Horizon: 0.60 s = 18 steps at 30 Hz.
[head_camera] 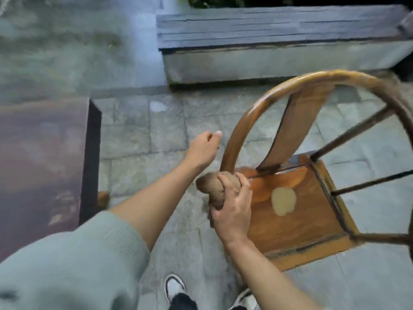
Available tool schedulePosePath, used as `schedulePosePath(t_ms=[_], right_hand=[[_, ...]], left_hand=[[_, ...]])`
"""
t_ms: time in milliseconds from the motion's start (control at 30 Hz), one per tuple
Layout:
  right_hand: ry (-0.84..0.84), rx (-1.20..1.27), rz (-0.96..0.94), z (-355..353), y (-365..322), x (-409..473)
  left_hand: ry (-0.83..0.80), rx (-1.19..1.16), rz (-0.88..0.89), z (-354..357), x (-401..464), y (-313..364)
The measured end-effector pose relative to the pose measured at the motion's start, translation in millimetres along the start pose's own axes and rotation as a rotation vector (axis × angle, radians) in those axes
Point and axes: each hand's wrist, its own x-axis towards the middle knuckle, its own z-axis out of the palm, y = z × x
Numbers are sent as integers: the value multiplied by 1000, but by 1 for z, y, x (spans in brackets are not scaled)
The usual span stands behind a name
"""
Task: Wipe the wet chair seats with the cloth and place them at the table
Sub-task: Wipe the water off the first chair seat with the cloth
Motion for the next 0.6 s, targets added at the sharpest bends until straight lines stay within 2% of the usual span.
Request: schedulePosePath(t_ms=[67, 167, 300, 433, 533, 600], right_hand=[[-3, -41, 51, 2, -9, 15], [76, -65, 145, 0, -25, 69], [221, -84, 272, -9, -39, 136], [311, -107, 364, -22, -39, 203], [398, -170, 477, -32, -27, 259], [455, -224, 603, -41, -20, 293]], left_hand=[[-105, 82, 79, 13, 25, 33], [-255, 375, 185, 42, 71, 91], [-349, 696, 300, 67, 121, 145], [-433, 836, 386, 97, 159, 182], [-618, 946, 479, 123, 195, 217], [-708, 912, 561, 143, 211, 242]])
